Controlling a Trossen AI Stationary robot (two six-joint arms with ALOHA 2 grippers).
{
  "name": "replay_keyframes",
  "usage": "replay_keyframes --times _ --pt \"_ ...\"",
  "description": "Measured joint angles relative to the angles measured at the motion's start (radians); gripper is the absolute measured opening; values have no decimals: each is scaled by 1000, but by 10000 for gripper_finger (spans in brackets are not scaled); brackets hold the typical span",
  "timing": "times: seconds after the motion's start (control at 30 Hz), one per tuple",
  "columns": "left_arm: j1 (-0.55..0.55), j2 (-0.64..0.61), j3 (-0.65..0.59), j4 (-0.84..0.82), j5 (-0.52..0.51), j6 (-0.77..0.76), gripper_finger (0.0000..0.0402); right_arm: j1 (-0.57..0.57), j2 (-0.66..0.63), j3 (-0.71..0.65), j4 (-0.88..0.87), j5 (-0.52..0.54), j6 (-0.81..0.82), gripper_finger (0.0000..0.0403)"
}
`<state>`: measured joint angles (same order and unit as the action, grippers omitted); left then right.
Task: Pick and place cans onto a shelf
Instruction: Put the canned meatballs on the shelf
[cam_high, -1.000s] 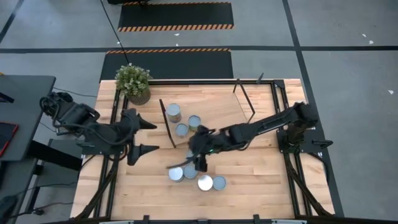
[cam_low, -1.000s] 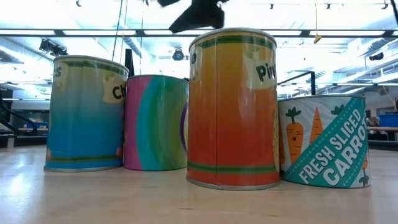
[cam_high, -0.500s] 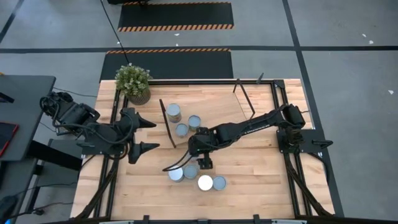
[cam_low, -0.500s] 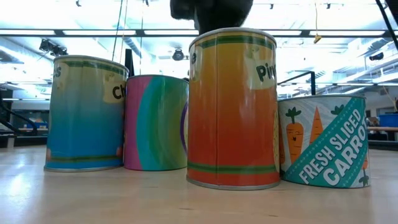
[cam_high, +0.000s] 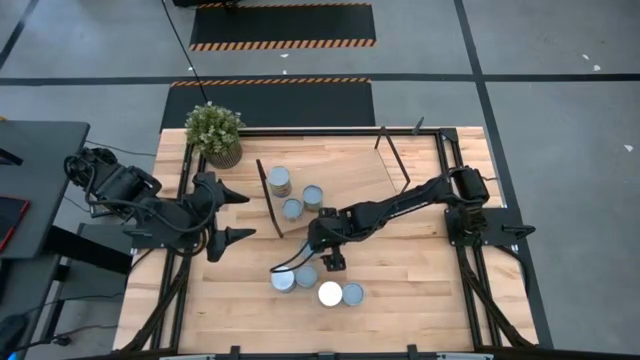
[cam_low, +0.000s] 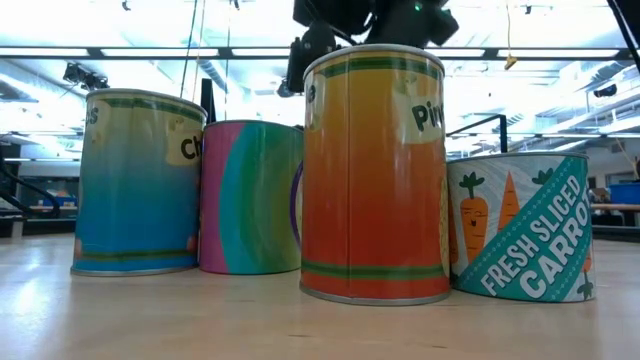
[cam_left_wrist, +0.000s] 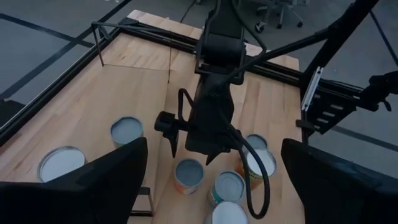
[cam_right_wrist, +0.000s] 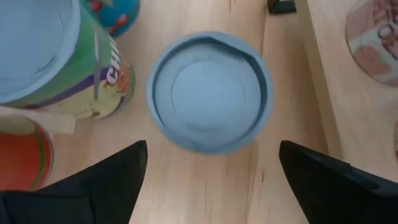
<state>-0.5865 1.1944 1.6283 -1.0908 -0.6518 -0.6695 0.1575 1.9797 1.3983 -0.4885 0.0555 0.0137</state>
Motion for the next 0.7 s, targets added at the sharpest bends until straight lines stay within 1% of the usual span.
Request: replay_keyframes --times 0.13,0.37,0.53,0.7 --pt "0 0 0 0 0 -2 375 -7 0 -57 123 -1 -10 372" --pt "0 0 0 -1 0 -32 375 -18 0 -125 282 -23 -10 372" --pt "0 0 0 -9 0 -53 375 -25 0 -151 337 -30 -10 367" --pt "0 0 0 -9 0 -60 375 -23 -1 -155 386 -33 -31 344"
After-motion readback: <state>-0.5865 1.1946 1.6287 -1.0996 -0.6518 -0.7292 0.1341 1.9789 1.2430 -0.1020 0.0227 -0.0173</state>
